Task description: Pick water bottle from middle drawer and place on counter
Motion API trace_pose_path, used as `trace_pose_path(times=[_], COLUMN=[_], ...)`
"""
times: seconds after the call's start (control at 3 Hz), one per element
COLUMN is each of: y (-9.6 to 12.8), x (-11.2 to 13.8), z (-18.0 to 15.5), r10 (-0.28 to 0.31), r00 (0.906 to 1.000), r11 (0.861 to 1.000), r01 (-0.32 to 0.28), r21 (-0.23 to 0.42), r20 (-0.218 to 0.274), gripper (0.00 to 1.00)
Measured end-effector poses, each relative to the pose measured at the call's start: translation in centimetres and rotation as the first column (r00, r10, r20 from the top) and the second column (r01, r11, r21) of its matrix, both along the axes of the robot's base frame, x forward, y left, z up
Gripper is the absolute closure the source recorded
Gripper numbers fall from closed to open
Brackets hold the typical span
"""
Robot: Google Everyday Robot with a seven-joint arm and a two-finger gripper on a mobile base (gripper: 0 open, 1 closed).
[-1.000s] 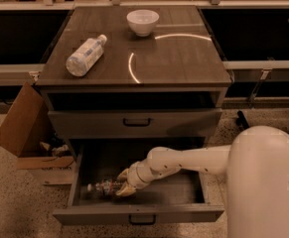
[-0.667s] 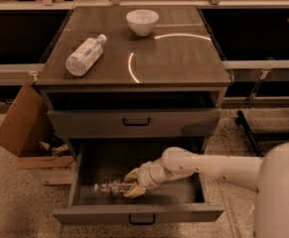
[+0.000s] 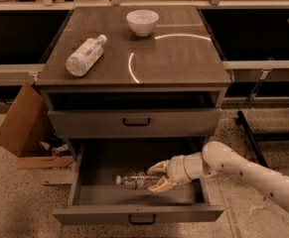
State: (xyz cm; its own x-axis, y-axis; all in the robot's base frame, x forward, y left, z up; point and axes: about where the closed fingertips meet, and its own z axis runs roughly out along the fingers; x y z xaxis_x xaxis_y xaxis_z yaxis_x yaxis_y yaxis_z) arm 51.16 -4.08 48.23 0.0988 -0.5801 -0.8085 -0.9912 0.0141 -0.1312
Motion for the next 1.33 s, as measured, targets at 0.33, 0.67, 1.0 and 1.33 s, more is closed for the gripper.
trace_pose_path(times=[0.33,0.67,1.0,1.33], y=[0.0,-2.5,-7.1,-9.6], x=[0.0,-0.6,-1.6,-1.6], z=[0.1,4.4,14.4,20.0], r10=[0.0,-0.029,-0.065,-0.077], r00=[1.0,0.996,0.9666,0.9391], r11=[1.0,0.999,0.996,0.991], r01=[0.0,0.03,0.078,0.108], r21=[0.0,-0.015,-0.044,-0.075], r20=[0.002,0.084,0.248,0.335], gripper=[1.0,1.0,1.0,1.0])
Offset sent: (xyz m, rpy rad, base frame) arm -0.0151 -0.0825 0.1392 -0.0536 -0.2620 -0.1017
